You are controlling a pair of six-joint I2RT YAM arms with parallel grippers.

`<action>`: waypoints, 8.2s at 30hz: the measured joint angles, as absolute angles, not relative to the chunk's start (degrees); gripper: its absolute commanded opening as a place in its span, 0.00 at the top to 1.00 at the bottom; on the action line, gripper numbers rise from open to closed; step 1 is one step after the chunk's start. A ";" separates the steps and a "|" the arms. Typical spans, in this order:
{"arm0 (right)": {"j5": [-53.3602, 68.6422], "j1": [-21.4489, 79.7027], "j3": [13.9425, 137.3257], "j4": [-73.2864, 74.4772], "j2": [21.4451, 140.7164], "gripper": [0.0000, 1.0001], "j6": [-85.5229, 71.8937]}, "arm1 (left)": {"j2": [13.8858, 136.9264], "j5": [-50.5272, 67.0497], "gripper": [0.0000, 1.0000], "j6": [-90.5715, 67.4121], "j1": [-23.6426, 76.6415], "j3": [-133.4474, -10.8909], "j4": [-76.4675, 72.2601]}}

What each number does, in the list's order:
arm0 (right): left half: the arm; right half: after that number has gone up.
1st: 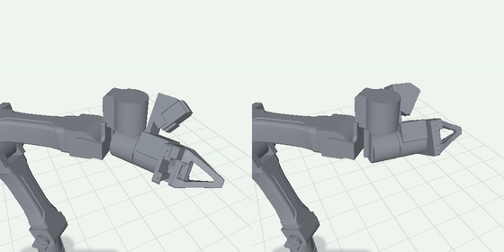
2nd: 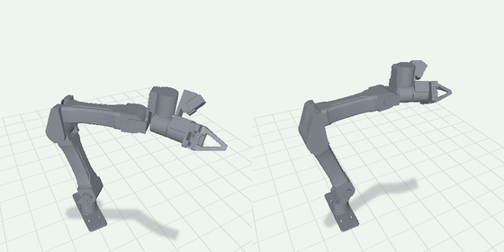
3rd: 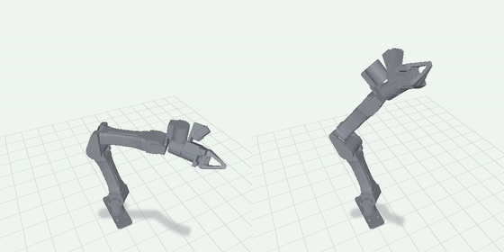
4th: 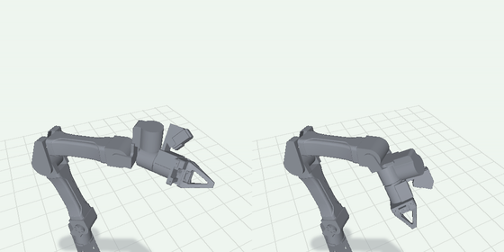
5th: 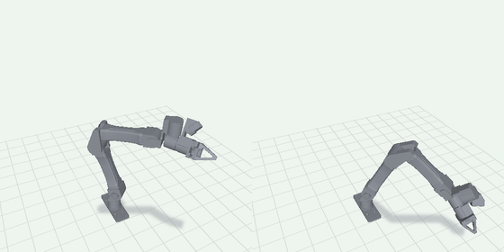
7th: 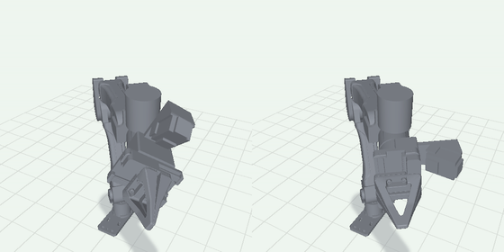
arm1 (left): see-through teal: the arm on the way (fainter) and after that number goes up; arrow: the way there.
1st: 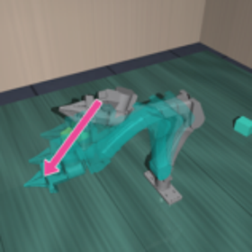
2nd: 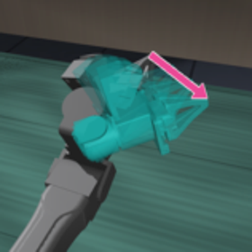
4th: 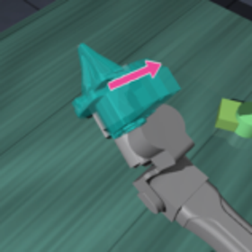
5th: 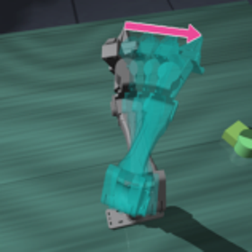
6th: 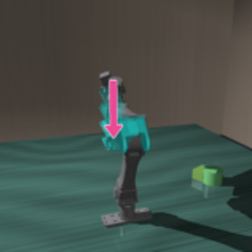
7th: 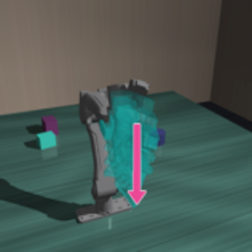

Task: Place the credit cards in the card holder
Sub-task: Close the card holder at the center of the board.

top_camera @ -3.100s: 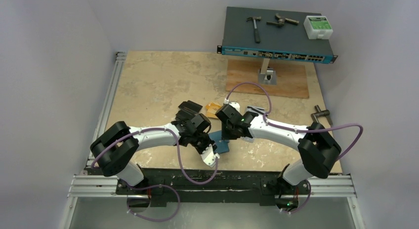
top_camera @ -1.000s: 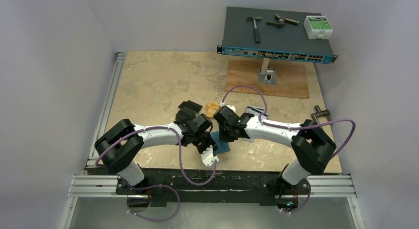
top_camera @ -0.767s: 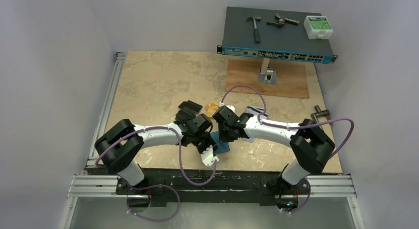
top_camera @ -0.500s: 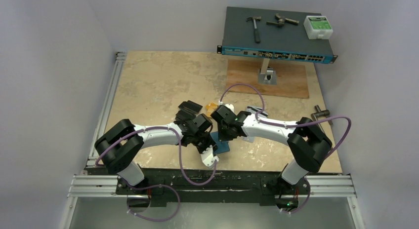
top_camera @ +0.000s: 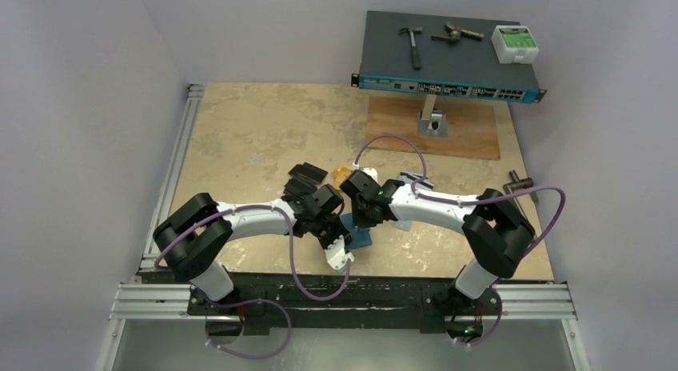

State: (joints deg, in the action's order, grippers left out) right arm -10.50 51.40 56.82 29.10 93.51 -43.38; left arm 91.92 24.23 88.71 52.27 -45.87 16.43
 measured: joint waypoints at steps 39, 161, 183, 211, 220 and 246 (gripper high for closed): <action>-15.79 55.07 54.57 23.90 95.48 1.00 -48.88 | 91.35 23.59 0.85 87.42 52.51 -45.19 16.47; -4.99 52.07 42.19 30.59 75.94 0.47 -59.18 | 69.52 27.27 0.66 95.48 45.98 -35.55 25.96; -8.01 47.59 38.26 38.02 73.91 0.44 -57.89 | 83.24 24.60 0.69 91.77 55.05 -43.99 15.51; -4.29 47.55 44.73 29.54 75.55 0.35 -54.33 | 72.53 6.59 0.56 77.08 45.43 -51.92 35.35; -7.92 47.55 45.45 32.01 72.47 0.39 -51.33 | 57.65 -4.62 0.00 69.73 43.48 -45.60 40.84; -9.69 47.24 57.32 38.79 79.68 0.55 -46.39 | 72.05 -0.73 0.00 68.49 50.46 -55.02 39.53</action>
State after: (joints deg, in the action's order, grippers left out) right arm -9.69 47.24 57.32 38.79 79.68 -46.39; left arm 72.05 -0.73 68.49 50.46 -55.02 39.53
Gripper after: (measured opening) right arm 0.496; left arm 0.998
